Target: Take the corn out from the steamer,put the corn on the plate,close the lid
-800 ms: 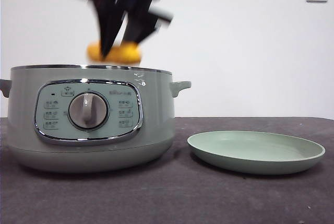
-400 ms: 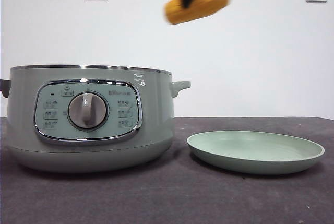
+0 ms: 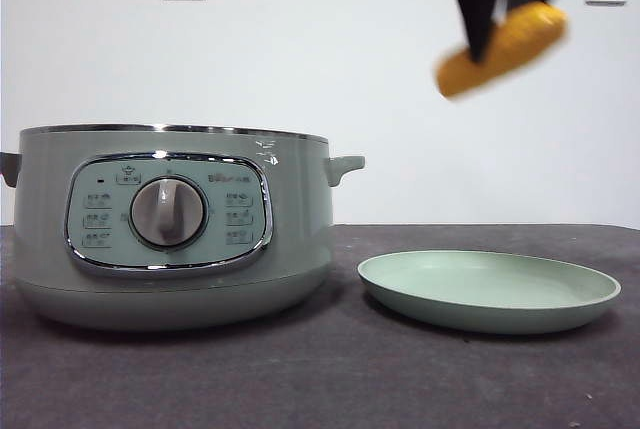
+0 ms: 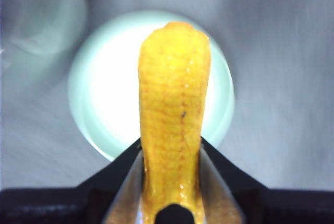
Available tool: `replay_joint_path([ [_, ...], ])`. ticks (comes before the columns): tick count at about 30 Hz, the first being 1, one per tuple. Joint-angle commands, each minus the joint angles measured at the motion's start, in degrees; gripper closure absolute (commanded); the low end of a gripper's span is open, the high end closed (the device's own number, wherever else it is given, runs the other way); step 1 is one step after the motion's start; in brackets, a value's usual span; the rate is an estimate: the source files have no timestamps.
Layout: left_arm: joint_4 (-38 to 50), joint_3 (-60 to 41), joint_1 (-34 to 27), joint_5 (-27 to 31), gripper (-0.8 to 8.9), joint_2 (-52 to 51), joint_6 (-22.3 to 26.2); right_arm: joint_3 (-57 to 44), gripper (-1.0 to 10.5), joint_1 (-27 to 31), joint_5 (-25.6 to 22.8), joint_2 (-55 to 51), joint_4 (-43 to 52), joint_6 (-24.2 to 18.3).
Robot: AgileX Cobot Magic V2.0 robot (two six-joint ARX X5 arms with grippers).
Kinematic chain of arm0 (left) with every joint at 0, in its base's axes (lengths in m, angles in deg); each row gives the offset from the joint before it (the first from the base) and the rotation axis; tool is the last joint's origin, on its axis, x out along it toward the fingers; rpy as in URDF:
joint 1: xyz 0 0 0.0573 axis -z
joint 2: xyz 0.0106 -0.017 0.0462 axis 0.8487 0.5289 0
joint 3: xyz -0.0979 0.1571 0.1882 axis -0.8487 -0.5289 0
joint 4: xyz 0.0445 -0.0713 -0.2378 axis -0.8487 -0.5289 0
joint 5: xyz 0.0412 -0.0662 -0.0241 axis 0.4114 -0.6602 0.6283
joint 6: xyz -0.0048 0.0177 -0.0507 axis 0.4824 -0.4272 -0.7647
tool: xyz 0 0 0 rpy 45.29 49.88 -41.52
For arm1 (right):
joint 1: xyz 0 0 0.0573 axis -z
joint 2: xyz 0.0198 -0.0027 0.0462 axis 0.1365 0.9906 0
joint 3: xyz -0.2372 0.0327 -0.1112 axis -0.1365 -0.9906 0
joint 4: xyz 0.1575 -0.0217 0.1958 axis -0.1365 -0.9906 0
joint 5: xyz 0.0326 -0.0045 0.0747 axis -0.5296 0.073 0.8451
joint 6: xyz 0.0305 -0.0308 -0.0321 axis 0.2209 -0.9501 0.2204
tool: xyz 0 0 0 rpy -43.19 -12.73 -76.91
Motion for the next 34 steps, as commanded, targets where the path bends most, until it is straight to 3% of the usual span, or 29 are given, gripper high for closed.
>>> replay_joint_path([
  [1,2.9,0.6,0.1,0.1,8.22,-0.4,0.0,-7.2,9.6,0.4,0.1,-1.6,0.4,1.0],
  [9,3.7,0.6,0.1,0.2,8.22,-0.3,-0.2,-30.8,9.6,0.5,0.3,-11.0,23.8,2.3],
  [18,4.1,0.6,0.1,0.1,8.22,-0.3,-0.4,-43.5,9.6,0.8,0.5,-11.3,43.2,2.1],
  [27,4.1,0.6,0.1,0.1,8.22,-0.3,-0.4,-44.0,9.5,1.0,4.7,-7.5,48.0,1.1],
  [34,4.0,0.6,0.1,0.1,8.22,-0.3,-0.4,-44.0,9.4,1.0,4.9,-4.0,49.3,0.5],
])
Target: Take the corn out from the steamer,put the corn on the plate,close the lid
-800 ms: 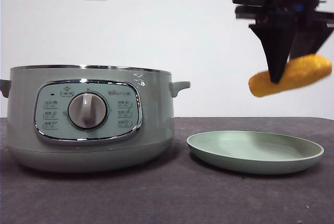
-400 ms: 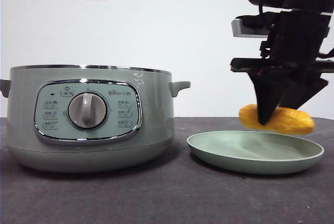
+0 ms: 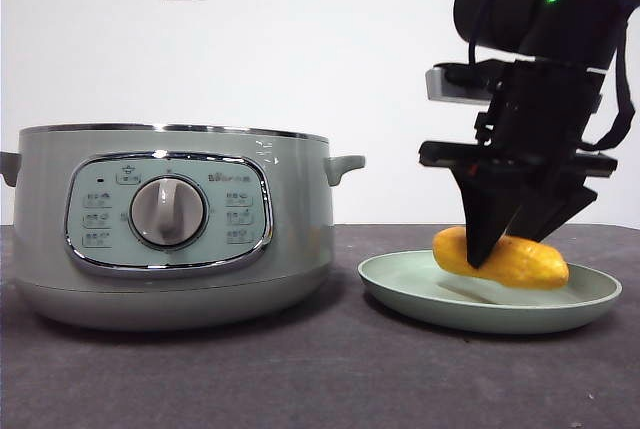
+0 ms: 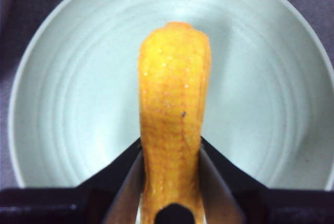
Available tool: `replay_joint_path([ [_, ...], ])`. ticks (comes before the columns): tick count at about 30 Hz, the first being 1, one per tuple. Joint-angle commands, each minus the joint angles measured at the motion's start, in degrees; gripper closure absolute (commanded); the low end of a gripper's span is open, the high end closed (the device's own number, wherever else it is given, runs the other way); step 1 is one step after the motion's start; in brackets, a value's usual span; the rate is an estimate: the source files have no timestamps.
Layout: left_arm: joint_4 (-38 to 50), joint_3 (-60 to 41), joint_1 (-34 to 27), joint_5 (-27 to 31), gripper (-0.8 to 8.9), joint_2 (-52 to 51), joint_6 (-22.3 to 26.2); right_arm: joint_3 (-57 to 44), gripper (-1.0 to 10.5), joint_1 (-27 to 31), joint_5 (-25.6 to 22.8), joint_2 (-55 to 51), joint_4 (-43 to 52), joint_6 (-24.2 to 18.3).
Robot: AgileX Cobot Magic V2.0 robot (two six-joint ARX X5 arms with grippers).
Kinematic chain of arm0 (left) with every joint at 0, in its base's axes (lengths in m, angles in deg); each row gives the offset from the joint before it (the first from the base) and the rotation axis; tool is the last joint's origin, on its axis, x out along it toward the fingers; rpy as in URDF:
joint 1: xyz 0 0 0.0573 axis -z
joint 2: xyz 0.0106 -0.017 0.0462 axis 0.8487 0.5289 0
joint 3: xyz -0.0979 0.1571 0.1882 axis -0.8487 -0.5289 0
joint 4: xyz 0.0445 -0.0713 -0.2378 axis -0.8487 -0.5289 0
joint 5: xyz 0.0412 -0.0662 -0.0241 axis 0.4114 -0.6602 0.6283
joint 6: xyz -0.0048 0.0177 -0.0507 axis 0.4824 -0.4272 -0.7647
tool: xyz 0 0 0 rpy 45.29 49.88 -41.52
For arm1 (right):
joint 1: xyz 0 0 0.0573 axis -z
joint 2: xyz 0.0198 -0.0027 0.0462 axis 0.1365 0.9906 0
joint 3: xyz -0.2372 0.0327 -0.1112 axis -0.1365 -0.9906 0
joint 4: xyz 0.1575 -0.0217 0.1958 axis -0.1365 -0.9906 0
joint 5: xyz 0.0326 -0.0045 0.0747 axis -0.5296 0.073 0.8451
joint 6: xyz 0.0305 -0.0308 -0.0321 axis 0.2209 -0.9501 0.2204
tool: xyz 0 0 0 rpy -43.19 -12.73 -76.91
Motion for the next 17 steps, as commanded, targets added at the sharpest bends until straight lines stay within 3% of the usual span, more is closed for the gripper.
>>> replay_joint_path([
  [1,2.8,0.6,0.1,0.1,8.22,-0.6,-0.3,-0.4,9.3,0.0,0.0,1.4,0.1,-0.4],
  [5,2.4,0.6,0.1,-1.2,8.22,-0.6,-0.3,-0.4,7.5,0.0,0.0,1.5,0.4,-0.3],
  [9,2.5,0.6,0.1,-2.3,8.22,0.2,-0.3,-0.4,6.5,0.0,-0.2,1.4,0.4,-0.2],
  [17,3.9,0.6,0.1,-7.3,8.22,5.4,-2.2,-0.3,6.6,0.0,-0.2,-1.1,-0.8,0.5],
])
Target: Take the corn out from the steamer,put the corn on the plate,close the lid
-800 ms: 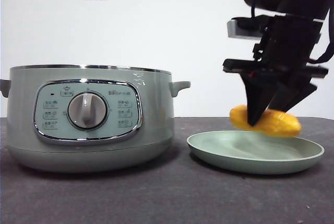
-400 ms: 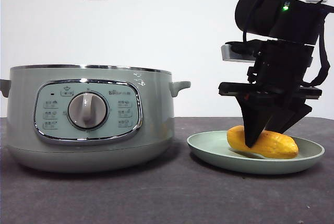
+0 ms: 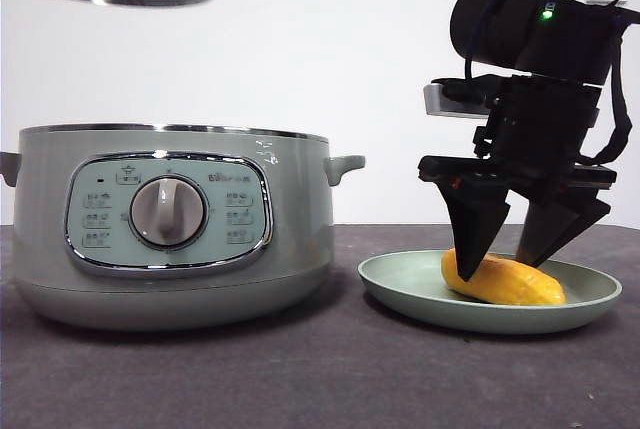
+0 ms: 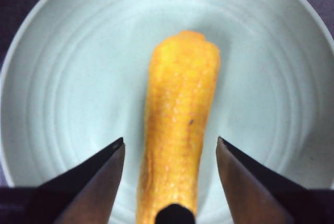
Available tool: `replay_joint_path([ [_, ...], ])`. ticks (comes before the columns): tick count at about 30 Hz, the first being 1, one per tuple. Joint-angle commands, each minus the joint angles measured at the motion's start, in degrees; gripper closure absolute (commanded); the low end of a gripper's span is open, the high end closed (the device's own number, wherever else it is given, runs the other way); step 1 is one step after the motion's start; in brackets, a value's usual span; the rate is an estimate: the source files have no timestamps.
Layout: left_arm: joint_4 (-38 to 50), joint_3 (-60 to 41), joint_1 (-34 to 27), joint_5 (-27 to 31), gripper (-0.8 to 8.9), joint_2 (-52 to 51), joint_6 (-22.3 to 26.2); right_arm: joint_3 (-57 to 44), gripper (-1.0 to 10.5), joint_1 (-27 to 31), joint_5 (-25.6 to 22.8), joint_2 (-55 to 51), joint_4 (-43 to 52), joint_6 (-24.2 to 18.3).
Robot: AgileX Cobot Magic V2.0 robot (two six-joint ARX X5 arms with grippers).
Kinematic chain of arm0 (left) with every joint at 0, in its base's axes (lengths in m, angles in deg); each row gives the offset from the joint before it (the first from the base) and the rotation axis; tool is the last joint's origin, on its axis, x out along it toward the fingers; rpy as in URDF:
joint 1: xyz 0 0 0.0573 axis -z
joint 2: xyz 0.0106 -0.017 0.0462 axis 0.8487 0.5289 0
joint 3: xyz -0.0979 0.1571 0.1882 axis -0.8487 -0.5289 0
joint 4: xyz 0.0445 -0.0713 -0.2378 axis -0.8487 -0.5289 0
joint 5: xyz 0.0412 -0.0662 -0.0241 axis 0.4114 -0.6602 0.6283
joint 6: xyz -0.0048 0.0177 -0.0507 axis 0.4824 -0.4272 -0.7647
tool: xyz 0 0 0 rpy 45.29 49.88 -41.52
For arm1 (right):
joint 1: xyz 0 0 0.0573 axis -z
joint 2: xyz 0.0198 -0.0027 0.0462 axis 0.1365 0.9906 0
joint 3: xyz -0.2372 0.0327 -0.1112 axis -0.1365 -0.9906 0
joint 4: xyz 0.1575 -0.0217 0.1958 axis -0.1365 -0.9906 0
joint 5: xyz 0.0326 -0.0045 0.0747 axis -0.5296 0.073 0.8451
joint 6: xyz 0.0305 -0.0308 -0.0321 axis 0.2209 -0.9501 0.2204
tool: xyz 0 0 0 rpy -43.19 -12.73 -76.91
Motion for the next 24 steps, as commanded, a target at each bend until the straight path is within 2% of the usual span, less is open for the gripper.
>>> replay_joint_path([
  [1,3.9,0.6,0.1,-1.7,8.22,1.7,-1.2,-0.3,6.6,0.0,-0.2,-2.6,-0.4,0.8],
  [15,11.8,0.6,2.4,-4.4,8.22,14.9,-2.1,-0.3,6.6,0.1,-0.3,-22.2,-5.7,2.1],
  [24,13.1,0.6,2.7,-4.3,8.23,21.0,-2.1,-0.3,6.6,2.4,-0.4,-30.4,-8.8,2.1],
])
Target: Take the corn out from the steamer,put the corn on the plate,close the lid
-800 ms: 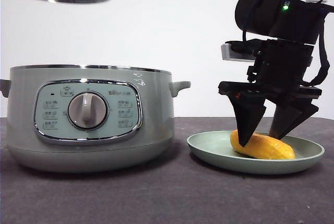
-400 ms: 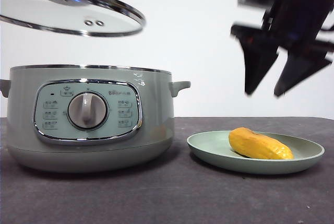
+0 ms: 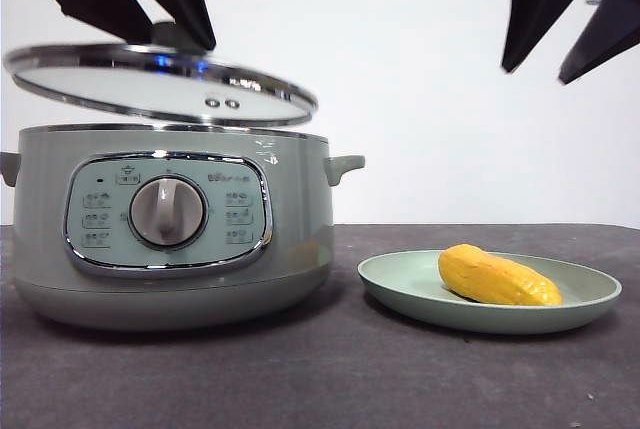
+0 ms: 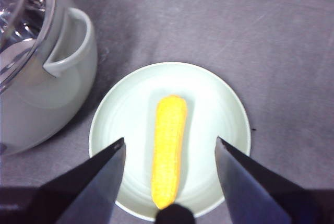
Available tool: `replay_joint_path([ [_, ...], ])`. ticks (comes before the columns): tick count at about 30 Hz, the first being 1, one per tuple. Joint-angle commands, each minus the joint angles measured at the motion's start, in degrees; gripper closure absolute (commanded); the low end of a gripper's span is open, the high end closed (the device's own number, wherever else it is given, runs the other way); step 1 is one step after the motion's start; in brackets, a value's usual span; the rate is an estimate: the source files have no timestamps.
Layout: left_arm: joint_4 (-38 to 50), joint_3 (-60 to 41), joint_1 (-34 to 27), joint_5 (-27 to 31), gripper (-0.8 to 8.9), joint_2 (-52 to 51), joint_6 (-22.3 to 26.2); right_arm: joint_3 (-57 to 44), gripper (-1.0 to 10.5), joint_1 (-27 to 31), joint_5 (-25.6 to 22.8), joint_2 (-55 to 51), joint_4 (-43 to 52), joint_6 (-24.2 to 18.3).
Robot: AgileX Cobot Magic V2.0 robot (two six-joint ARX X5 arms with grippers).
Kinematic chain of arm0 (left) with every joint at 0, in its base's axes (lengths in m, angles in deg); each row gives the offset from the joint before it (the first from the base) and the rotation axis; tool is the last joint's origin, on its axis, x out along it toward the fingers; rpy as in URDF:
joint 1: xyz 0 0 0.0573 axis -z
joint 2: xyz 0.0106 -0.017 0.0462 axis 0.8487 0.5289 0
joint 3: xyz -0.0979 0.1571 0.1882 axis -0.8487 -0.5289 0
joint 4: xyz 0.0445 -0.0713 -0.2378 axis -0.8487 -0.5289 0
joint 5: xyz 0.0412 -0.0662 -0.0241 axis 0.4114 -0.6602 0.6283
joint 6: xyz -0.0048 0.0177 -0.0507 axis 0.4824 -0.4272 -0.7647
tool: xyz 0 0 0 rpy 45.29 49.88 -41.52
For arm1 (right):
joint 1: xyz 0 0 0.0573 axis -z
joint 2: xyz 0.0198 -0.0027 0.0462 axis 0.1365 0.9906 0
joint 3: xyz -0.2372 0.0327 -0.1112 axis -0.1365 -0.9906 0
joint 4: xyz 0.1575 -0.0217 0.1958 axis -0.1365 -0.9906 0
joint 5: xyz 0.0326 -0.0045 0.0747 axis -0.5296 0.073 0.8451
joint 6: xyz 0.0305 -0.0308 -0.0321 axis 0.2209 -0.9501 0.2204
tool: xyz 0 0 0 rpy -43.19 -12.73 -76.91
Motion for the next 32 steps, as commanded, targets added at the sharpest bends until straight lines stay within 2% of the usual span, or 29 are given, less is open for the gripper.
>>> replay_joint_path([
  [1,2.6,0.6,0.2,0.0,8.22,0.7,-0.4,-0.3,6.6,1.1,-0.3,-1.0,-0.7,0.6],
  [7,1.4,0.6,0.2,-0.3,8.23,2.0,-0.3,-0.3,6.6,2.9,-0.2,-1.5,-1.9,0.6],
  [19,0.2,0.6,0.2,-0.3,8.22,3.1,-0.4,-0.3,6.6,2.9,-0.1,-1.5,-3.2,0.6],
  [29,-0.3,0.5,0.2,-1.6,8.22,7.2,-3.0,-0.3,6.6,2.9,-0.1,-1.5,-5.1,0.6],
  [31,-1.6,0.5,0.2,-1.6,8.1,7.3,-3.0,-0.3,6.6,2.9,-0.1,-1.6,-5.3,0.6],
  [32,-1.9,0.5,0.2,-1.6,7.55,7.3,-3.0,-0.3,6.6,2.9,-0.1,-1.6,-5.4,0.6],
])
